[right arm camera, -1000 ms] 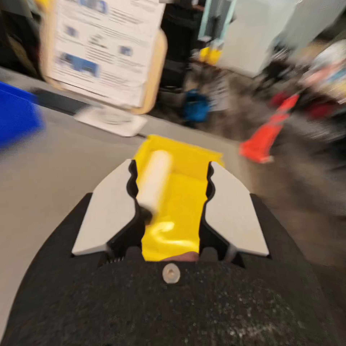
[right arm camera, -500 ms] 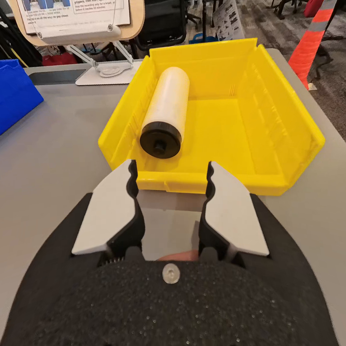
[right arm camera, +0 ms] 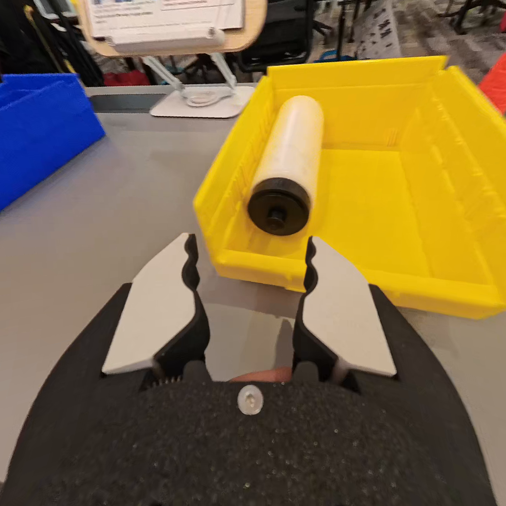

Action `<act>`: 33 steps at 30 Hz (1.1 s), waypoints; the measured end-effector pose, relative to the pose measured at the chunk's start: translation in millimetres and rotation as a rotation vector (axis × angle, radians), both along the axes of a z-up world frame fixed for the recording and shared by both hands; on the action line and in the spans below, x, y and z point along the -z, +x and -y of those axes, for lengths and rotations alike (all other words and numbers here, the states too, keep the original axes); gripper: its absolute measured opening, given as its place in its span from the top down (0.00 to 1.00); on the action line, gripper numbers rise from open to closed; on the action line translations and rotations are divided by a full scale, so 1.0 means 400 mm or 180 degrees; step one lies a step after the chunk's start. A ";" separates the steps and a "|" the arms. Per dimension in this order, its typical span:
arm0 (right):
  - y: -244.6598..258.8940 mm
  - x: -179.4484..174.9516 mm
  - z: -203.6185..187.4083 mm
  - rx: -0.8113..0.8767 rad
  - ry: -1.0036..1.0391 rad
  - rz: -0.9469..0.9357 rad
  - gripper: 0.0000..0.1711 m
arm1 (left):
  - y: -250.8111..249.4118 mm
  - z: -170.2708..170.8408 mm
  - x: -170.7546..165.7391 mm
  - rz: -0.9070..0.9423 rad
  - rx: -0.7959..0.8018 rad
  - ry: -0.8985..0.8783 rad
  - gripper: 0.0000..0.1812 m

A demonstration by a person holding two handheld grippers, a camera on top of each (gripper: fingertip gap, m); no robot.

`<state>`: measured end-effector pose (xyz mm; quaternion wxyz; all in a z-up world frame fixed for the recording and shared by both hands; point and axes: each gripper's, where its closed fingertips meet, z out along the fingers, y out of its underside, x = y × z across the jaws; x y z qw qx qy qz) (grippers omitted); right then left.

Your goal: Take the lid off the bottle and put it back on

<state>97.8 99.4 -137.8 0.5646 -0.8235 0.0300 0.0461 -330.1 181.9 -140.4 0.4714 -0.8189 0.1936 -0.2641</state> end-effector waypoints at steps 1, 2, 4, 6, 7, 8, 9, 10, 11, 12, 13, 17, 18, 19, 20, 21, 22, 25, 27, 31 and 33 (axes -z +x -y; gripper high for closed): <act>-0.035 0.000 -0.012 -0.0112 0.0019 -0.0035 0.55 | 0.005 0.002 0.002 -0.0007 0.0022 -0.0006 0.67; -0.072 0.003 -0.027 -0.0243 0.0023 -0.0046 0.54 | 0.011 0.004 0.004 -0.0030 0.0042 -0.0003 0.67; -0.124 0.008 -0.064 -0.0363 0.0022 0.0051 0.52 | 0.026 0.009 0.008 -0.0094 0.0099 0.0025 0.67; -0.160 0.005 -0.108 -0.0404 0.0049 0.0079 0.52 | 0.045 0.016 0.010 -0.0161 0.0167 0.0080 0.66; -0.179 0.002 -0.129 -0.0420 0.0056 0.0015 0.48 | 0.057 0.019 0.010 -0.0199 0.0201 0.0115 0.65; -0.200 -0.001 -0.147 -0.0470 0.0054 -0.0051 0.48 | 0.070 0.022 0.011 -0.0231 0.0236 0.0151 0.64; -0.235 -0.005 -0.162 -0.0631 0.0072 -0.0137 0.46 | 0.088 0.025 0.012 -0.0248 0.0289 0.0190 0.63; -0.278 -0.009 -0.171 -0.0868 0.0065 -0.0236 0.43 | 0.111 0.028 0.013 -0.0256 0.0356 0.0216 0.62; -0.318 -0.016 -0.171 -0.1093 0.0061 -0.0292 0.47 | 0.140 0.032 0.014 -0.0252 0.0437 0.0217 0.61; -0.351 -0.032 -0.165 -0.1300 0.0132 -0.0298 0.55 | 0.176 0.036 0.015 -0.0232 0.0532 0.0206 0.61; -0.367 -0.053 -0.157 -0.1357 0.0229 -0.0274 0.55 | 0.216 0.041 0.014 -0.0215 0.0638 0.0200 0.60; -0.363 -0.127 -0.069 -0.1322 0.0522 -0.0037 0.54 | 0.382 0.036 0.001 -0.0334 0.0948 0.0438 0.54; -0.347 -0.146 -0.039 -0.1229 0.0618 0.0016 0.55 | 0.425 0.027 -0.007 -0.0375 0.1014 0.0519 0.53; -0.322 -0.163 -0.013 -0.1060 0.0718 0.0077 0.55 | 0.470 0.017 -0.017 -0.0386 0.1080 0.0580 0.53; -0.288 -0.178 0.011 -0.0827 0.0815 0.0132 0.56 | 0.515 0.006 -0.028 -0.0366 0.1140 0.0624 0.53; -0.245 -0.187 0.032 -0.0536 0.0883 0.0165 0.58 | 0.560 -0.007 -0.037 -0.0348 0.1184 0.0655 0.54; -0.191 -0.185 0.051 -0.0159 0.0887 0.0177 0.61 | 0.600 -0.026 -0.038 -0.0384 0.1192 0.0672 0.55; -0.109 -0.121 0.058 0.0326 0.0563 0.0052 0.59 | 0.692 -0.080 0.004 -0.0692 0.1265 0.0566 0.57; -0.092 -0.039 0.044 0.0571 0.0148 -0.0059 0.57 | 0.721 -0.103 0.029 -0.0751 0.1290 0.0467 0.69; -0.106 0.055 0.021 0.0773 -0.0301 0.0087 0.62 | 0.714 -0.106 0.045 -0.0573 0.1273 0.0249 0.98; -0.092 0.062 0.016 0.0917 -0.0331 0.0309 0.71 | 0.693 -0.106 0.045 -0.0623 0.1096 0.0271 0.99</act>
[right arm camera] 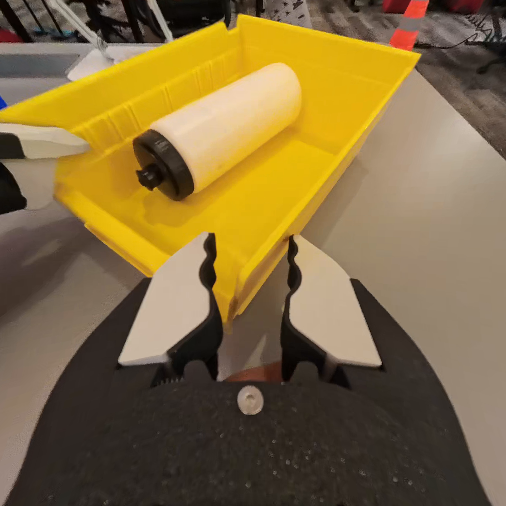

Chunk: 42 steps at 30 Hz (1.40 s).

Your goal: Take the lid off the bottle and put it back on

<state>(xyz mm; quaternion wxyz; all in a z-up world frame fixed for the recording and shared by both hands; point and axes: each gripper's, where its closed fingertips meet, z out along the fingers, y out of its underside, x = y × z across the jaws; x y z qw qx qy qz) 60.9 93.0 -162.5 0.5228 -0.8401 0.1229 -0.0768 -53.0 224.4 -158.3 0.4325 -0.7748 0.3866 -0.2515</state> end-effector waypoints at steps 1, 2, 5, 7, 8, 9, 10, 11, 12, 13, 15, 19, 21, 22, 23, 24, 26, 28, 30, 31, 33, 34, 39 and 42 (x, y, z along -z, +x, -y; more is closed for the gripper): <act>-0.003 -0.001 -0.004 -0.0025 -0.0022 -0.0019 0.73 | -0.011 0.003 -0.001 -0.0051 -0.0055 0.0050 0.99; 0.007 -0.007 -0.004 0.0084 -0.0014 -0.0088 0.81 | -0.023 0.009 -0.005 -0.0062 -0.0087 0.0083 0.99; 0.021 -0.037 -0.022 0.0218 0.0039 -0.0037 0.93 | -0.073 0.027 -0.018 -0.0146 -0.0200 0.0200 0.98; -0.001 -0.042 -0.049 0.0184 0.0035 0.0017 0.95 | -0.124 0.024 -0.043 -0.0203 -0.0373 0.0337 0.97; -0.020 -0.047 -0.065 0.0133 0.0078 0.0017 0.95 | -0.153 0.018 -0.059 -0.0199 -0.0477 0.0384 0.97; -0.042 -0.056 -0.084 0.0081 0.0139 0.0003 0.96 | -0.181 0.008 -0.075 -0.0197 -0.0584 0.0426 0.97; -0.064 -0.067 -0.104 0.0047 0.0192 0.0011 0.96 | -0.210 -0.003 -0.087 -0.0193 -0.0691 0.0458 0.97; -0.086 -0.081 -0.126 0.0006 0.0245 0.0048 0.96 | -0.242 -0.015 -0.096 -0.0172 -0.0807 0.0485 0.98; -0.110 -0.093 -0.151 -0.0047 0.0290 0.0107 0.97 | -0.273 -0.026 -0.098 -0.0153 -0.0910 0.0503 0.98; -0.133 -0.100 -0.176 -0.0101 0.0305 0.0187 0.97 | -0.303 -0.035 -0.095 -0.0143 -0.0987 0.0500 0.97; -0.177 -0.097 -0.220 -0.0243 0.0288 0.0242 0.97 | -0.354 -0.050 -0.080 -0.0133 -0.1097 0.0439 0.97; -0.237 -0.033 -0.273 -0.0480 0.0044 0.0160 0.97 | -0.412 -0.064 -0.017 -0.0193 -0.1246 0.0200 0.96; -0.241 -0.031 -0.283 -0.0565 0.0179 0.0293 0.97 | -0.410 -0.059 -0.004 -0.0008 -0.1215 0.0119 0.94; -0.240 -0.031 -0.282 -0.0601 0.0179 0.0354 0.96 | -0.407 -0.050 -0.005 0.0052 -0.1164 0.0046 0.92; -0.243 -0.031 -0.279 -0.0681 0.0192 0.0373 0.95 | -0.401 -0.038 -0.011 0.0107 -0.1091 -0.0031 0.87; -0.252 -0.032 -0.272 -0.0815 0.0219 0.0355 0.92 | -0.400 -0.024 -0.025 0.0194 -0.1035 -0.0042 0.81; -0.265 -0.037 -0.244 -0.1031 0.0276 0.0362 0.83 | -0.417 0.009 -0.074 0.0394 -0.0963 0.0158 0.73; -0.283 -0.038 -0.203 -0.1289 0.0280 0.0410 0.80 | -0.469 0.042 -0.113 0.0442 -0.0985 0.0428 0.67; -0.314 -0.051 -0.170 -0.1567 0.0334 0.0406 0.73 | -0.561 0.058 -0.142 0.0493 -0.1198 0.0516 0.70; -0.324 -0.059 -0.162 -0.1607 0.0363 0.0397 0.72 | -0.616 0.058 -0.159 0.0576 -0.1305 0.0484 0.70; -0.327 -0.065 -0.153 -0.1558 0.0360 0.0528 0.77 | -0.749 0.032 -0.188 0.0716 -0.1620 0.0411 0.64; -0.320 -0.074 -0.151 -0.1442 0.0403 0.0653 0.77 | -0.822 0.008 -0.198 0.0749 -0.1807 0.0396 0.63; -0.441 -0.121 -0.107 -0.1745 0.0730 0.0669 0.75 | -1.079 -0.162 -0.109 0.0256 -0.2394 -0.0025 0.51; -0.617 -0.086 -0.043 -0.2501 0.0615 0.0181 0.74 | -1.102 -0.239 -0.038 0.0180 -0.2336 -0.0296 0.57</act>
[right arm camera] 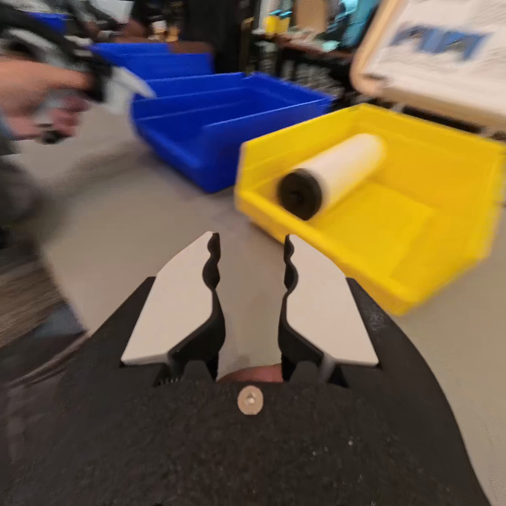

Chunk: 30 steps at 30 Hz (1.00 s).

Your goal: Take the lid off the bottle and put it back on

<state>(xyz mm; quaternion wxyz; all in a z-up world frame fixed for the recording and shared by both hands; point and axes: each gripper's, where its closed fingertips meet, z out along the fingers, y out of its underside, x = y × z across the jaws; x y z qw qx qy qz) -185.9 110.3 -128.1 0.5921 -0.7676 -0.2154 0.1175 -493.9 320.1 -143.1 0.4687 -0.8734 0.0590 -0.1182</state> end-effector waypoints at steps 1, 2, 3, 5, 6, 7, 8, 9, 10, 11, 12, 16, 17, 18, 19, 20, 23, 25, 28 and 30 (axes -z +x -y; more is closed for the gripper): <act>-0.054 0.020 0.022 -0.0243 -0.0157 -0.0060 0.72 | 0.011 -0.016 0.018 0.0024 0.0117 -0.0045 0.66; -0.094 0.036 0.037 -0.0383 -0.0268 -0.0094 0.70 | 0.024 -0.024 0.034 0.0001 0.0251 -0.0070 0.80; -0.123 0.047 0.041 -0.0454 -0.0309 -0.0099 0.70 | 0.028 -0.026 0.048 -0.0084 0.0300 -0.0066 0.97; -0.156 0.061 0.021 -0.0432 -0.0355 -0.0084 0.66 | 0.026 -0.008 0.053 -0.0285 0.0296 -0.0008 0.99; -0.166 0.067 0.003 -0.0353 -0.0422 -0.0079 0.64 | 0.025 0.014 0.054 -0.0343 0.0279 -0.0065 0.99; -0.173 0.073 -0.019 -0.0240 -0.0521 -0.0072 0.62 | 0.019 0.042 0.054 -0.0406 0.0217 -0.0108 0.99; -0.183 0.077 -0.041 -0.0123 -0.0615 -0.0079 0.60 | 0.014 0.073 0.055 -0.0445 0.0152 -0.0120 0.99; -0.195 0.075 -0.063 -0.0030 -0.0675 -0.0108 0.60 | 0.015 0.107 0.055 -0.0441 0.0127 -0.0122 0.99; -0.210 0.069 -0.085 0.0038 -0.0691 -0.0168 0.60 | 0.018 0.145 0.055 -0.0408 0.0120 -0.0131 0.98; -0.226 0.061 -0.107 0.0106 -0.0678 -0.0242 0.60 | 0.019 0.183 0.055 -0.0369 0.0090 -0.0135 0.98; -0.243 0.053 -0.126 0.0160 -0.0657 -0.0305 0.60 | 0.015 0.222 0.055 -0.0373 0.0045 -0.0126 0.98; -0.321 0.064 -0.163 0.0176 -0.0709 -0.0232 0.66 | -0.007 0.354 0.054 -0.0423 -0.0068 -0.0084 0.98; -0.329 0.074 -0.165 0.0221 -0.0733 -0.0145 0.74 | -0.010 0.380 0.053 -0.0396 -0.0078 -0.0067 0.98; -0.342 0.075 -0.157 0.0189 -0.0758 -0.0134 0.80 | -0.014 0.403 0.052 -0.0391 -0.0091 -0.0055 0.98; -0.340 0.073 -0.152 0.0256 -0.0778 -0.0115 0.85 | -0.021 0.424 0.050 -0.0473 -0.0124 -0.0040 0.98; -0.333 0.063 -0.148 0.0325 -0.0728 -0.0088 0.93 | -0.026 0.442 0.040 -0.0603 -0.0136 0.0023 0.98; -0.318 0.034 -0.127 0.0431 -0.0670 -0.0064 0.96 | -0.009 0.486 -0.022 -0.0977 -0.0205 0.0315 0.98; -0.292 -0.018 -0.121 0.0498 -0.0429 -0.0114 0.97 | 0.019 0.500 -0.088 -0.1104 -0.0236 0.0584 0.98; -0.228 -0.141 -0.111 0.0603 -0.0006 -0.0145 0.97 | 0.086 0.495 -0.209 -0.1163 -0.0162 0.0941 0.98; -0.161 -0.231 -0.100 0.0701 0.0182 -0.0238 0.97 | 0.159 0.478 -0.292 -0.1110 -0.0010 0.1141 0.97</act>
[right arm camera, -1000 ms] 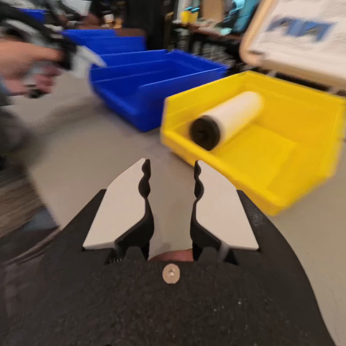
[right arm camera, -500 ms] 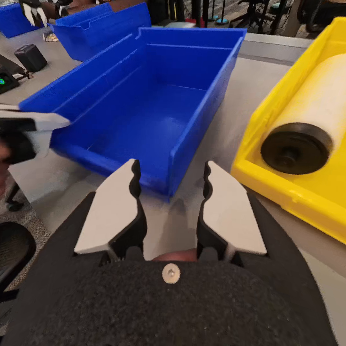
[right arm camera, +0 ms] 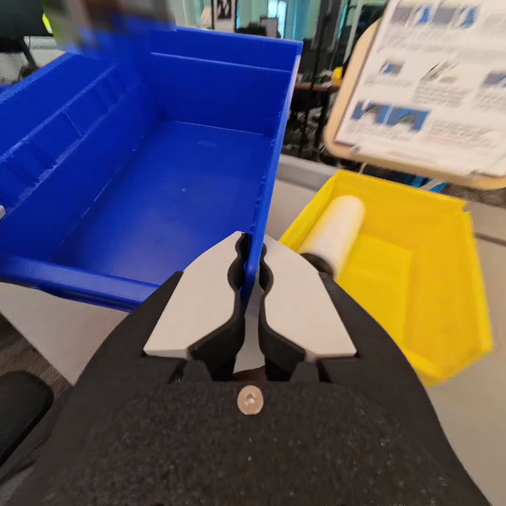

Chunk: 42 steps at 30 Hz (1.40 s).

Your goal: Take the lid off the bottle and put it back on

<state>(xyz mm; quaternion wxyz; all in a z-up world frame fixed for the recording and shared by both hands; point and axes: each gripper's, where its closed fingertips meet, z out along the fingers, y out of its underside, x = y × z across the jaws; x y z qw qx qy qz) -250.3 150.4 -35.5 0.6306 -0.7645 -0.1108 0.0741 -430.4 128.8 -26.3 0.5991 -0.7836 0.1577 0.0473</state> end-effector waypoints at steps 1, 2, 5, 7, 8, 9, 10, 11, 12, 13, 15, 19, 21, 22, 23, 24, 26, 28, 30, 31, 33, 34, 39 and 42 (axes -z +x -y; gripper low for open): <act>0.043 -0.041 0.005 0.0085 0.0089 0.0014 0.97 | 0.044 -0.010 -0.035 -0.0028 0.0103 0.0047 0.97; 0.090 -0.077 0.010 0.0171 0.0172 0.0053 0.97 | 0.092 -0.020 -0.067 -0.0091 0.0193 0.0100 0.97; 0.259 -0.152 0.036 0.0487 0.0277 0.0103 0.96 | 0.275 -0.038 -0.145 -0.0294 0.0591 0.0251 0.97; 0.396 -0.186 0.058 0.0791 0.0288 0.0103 0.97 | 0.415 -0.048 -0.170 -0.0276 0.0890 0.0307 0.96; 0.466 -0.201 0.070 0.0930 0.0303 0.0100 0.97 | 0.486 -0.054 -0.175 -0.0280 0.1021 0.0320 0.96; 0.536 -0.212 0.081 0.1074 0.0308 0.0129 0.97 | 0.559 -0.059 -0.175 -0.0263 0.1147 0.0327 0.96; 0.606 -0.218 0.091 0.1215 0.0311 0.0174 0.97 | 0.632 -0.063 -0.171 -0.0243 0.1258 0.0325 0.96; 0.674 -0.217 0.100 0.1335 0.0299 0.0218 0.97 | 0.702 -0.067 -0.163 -0.0242 0.1343 0.0330 0.96; 0.742 -0.206 0.109 0.1438 0.0260 0.0247 0.97 | 0.770 -0.069 -0.150 -0.0275 0.1406 0.0336 0.96; 0.807 -0.184 0.120 0.1531 0.0201 0.0250 0.97 | 0.836 -0.069 -0.131 -0.0333 0.1460 0.0335 0.96; 0.937 -0.119 0.145 0.1732 0.0115 0.0099 0.97 | 0.968 -0.061 -0.073 -0.0483 0.1590 0.0282 0.96; 1.145 0.015 0.164 0.1992 -0.0228 -0.0039 0.97 | 1.162 -0.051 0.110 -0.0623 0.1816 -0.0206 0.94; 1.197 0.073 0.163 0.1992 -0.0432 -0.0064 0.97 | 1.207 -0.050 0.197 -0.0549 0.1848 -0.0495 0.94; 1.213 0.102 0.159 0.1996 -0.0537 -0.0051 0.97 | 1.220 -0.050 0.232 -0.0510 0.1854 -0.0607 0.94; 1.225 0.129 0.153 0.2009 -0.0639 -0.0027 0.97 | 1.229 -0.049 0.261 -0.0478 0.1855 -0.0699 0.94; 1.234 0.155 0.144 0.2010 -0.0723 -0.0027 0.97 | 1.233 -0.051 0.284 -0.0463 0.1848 -0.0770 0.94; 1.245 0.199 0.119 0.1964 -0.0845 -0.0091 0.97 | 1.235 -0.056 0.312 -0.0443 0.1833 -0.0854 0.93; 1.248 0.234 0.094 0.1882 -0.0914 -0.0213 0.97 | 1.234 -0.062 0.331 -0.0426 0.1831 -0.0919 0.93; 1.254 0.273 0.081 0.1891 -0.1036 -0.0274 0.96 | 1.240 -0.066 0.345 -0.0375 0.1870 -0.0980 0.92; 1.258 0.288 0.078 0.1892 -0.1032 -0.0277 0.96 | 1.243 -0.069 0.351 -0.0350 0.1872 -0.1006 0.92; 1.263 0.300 0.076 0.1891 -0.0968 -0.0347 0.96 | 1.249 -0.074 0.349 -0.0354 0.1892 -0.0971 0.92; 1.264 0.300 0.075 0.1877 -0.0938 -0.0359 0.96 | 1.250 -0.073 0.350 -0.0340 0.1911 -0.0999 0.91; 1.281 0.266 0.100 0.2019 -0.0788 -0.0268 0.83 | 1.198 -0.008 0.252 -0.0085 0.2389 -0.0783 0.74; 1.264 0.148 0.145 0.2195 -0.0367 0.0196 0.77 | 1.041 0.016 0.128 0.0281 0.2473 -0.0535 0.75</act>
